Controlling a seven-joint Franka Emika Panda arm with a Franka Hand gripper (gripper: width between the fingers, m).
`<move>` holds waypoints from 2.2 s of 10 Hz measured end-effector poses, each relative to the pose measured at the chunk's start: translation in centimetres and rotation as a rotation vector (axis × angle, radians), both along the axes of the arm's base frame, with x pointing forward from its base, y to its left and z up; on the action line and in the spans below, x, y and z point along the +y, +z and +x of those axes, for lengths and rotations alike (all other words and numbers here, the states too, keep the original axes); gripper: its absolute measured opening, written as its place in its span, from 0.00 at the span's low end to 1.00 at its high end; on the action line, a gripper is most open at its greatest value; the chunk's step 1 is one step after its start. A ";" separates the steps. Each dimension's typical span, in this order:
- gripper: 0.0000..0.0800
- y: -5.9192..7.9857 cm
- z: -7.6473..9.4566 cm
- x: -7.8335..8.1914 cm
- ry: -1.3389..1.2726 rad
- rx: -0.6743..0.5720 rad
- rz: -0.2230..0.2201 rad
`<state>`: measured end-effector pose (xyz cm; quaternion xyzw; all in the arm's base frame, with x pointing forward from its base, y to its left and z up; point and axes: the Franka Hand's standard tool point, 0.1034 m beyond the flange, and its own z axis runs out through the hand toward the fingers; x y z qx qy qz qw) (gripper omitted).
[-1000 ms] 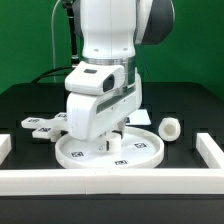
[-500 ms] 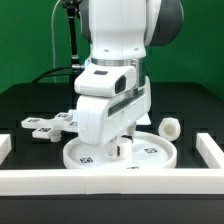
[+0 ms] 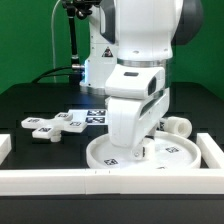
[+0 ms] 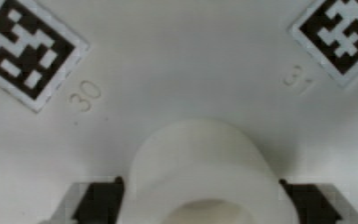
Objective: Assemble round table
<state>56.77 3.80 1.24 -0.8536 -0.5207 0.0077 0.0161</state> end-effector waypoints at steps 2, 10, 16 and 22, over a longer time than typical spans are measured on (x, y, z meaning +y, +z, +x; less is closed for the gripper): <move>0.51 0.0 0.0 0.1 0.009 0.016 -0.007; 0.81 1.9 -1.2 0.0 -0.071 0.004 -0.017; 0.81 6.8 -4.3 7.1 -0.372 -0.034 -0.038; 0.81 6.5 -5.2 7.9 -0.395 0.002 -0.063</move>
Offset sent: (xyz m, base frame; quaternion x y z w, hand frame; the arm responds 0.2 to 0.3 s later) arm 0.0102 0.0141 0.0004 -0.0006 0.0018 -0.0014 1.0000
